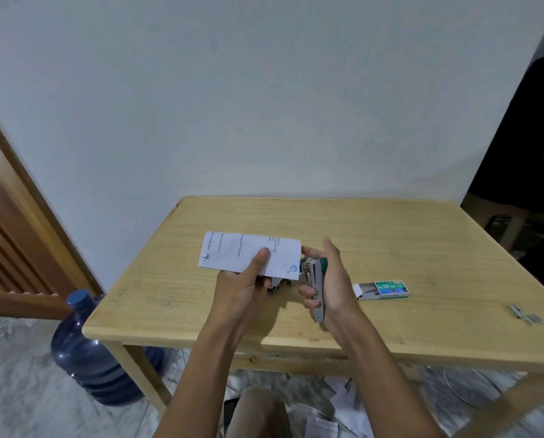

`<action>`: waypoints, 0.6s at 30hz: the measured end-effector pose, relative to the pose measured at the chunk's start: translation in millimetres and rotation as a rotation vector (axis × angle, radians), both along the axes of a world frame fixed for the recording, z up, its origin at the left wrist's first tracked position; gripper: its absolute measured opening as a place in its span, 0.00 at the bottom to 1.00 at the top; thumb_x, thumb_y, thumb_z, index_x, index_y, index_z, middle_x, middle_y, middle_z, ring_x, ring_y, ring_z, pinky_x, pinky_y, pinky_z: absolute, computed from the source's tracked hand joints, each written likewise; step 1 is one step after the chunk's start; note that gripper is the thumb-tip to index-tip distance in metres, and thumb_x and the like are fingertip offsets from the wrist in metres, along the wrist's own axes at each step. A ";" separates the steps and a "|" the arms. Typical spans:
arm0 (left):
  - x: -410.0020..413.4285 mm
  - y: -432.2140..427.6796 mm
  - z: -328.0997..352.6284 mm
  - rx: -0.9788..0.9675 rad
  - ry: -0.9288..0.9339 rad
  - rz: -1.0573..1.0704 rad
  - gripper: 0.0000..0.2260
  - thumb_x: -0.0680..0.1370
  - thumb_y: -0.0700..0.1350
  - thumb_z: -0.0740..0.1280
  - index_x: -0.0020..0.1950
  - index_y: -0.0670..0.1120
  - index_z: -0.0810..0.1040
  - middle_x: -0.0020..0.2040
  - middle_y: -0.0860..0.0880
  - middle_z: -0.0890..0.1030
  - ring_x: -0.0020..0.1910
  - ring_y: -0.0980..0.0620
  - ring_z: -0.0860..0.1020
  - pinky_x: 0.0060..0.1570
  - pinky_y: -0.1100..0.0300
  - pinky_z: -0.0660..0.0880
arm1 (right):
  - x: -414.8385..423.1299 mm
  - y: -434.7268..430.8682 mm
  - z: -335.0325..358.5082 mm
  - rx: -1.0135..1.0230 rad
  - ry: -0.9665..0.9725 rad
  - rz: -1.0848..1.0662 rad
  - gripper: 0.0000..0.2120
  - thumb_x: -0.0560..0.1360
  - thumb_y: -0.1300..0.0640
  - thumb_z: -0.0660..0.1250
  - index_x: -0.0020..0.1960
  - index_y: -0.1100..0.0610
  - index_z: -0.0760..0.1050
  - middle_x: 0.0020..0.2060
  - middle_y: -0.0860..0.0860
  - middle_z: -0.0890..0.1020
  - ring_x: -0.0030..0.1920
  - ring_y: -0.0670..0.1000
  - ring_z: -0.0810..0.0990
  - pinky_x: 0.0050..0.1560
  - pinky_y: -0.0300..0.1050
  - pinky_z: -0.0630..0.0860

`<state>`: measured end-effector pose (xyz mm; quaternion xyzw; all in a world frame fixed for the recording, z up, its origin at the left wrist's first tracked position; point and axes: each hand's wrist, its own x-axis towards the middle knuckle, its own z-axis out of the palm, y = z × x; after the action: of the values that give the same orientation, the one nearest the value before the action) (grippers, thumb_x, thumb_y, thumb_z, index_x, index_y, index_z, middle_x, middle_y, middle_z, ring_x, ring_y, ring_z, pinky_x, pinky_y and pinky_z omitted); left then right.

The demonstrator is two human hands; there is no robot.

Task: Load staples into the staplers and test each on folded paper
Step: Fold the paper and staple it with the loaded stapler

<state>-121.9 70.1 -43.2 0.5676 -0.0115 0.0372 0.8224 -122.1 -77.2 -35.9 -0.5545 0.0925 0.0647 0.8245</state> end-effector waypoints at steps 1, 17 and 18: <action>0.3 0.5 -0.2 0.003 -0.018 -0.046 0.07 0.76 0.47 0.72 0.48 0.45 0.82 0.39 0.42 0.75 0.31 0.51 0.71 0.41 0.55 0.70 | 4.1 -2.0 3.2 -0.053 0.009 0.035 0.29 0.75 0.31 0.58 0.57 0.54 0.79 0.32 0.52 0.74 0.24 0.46 0.62 0.21 0.37 0.57; 82.5 60.5 -4.9 0.255 0.293 0.533 0.19 0.76 0.49 0.73 0.60 0.37 0.78 0.53 0.43 0.82 0.53 0.43 0.81 0.54 0.51 0.78 | 52.0 -5.7 19.0 -0.383 -0.073 -0.047 0.08 0.75 0.49 0.62 0.45 0.54 0.70 0.37 0.51 0.70 0.27 0.48 0.63 0.28 0.43 0.62; 92.2 63.9 -7.3 0.296 0.300 0.582 0.18 0.77 0.48 0.72 0.61 0.36 0.77 0.55 0.42 0.81 0.54 0.42 0.80 0.54 0.52 0.77 | 53.5 -7.9 15.4 -0.370 -0.050 -0.045 0.09 0.75 0.49 0.61 0.47 0.55 0.70 0.38 0.52 0.70 0.27 0.48 0.64 0.28 0.42 0.62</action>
<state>-29.8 134.1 -50.5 0.6593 0.2662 0.1841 0.6786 -68.6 -85.1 -20.5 -0.6960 0.0946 0.0142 0.7116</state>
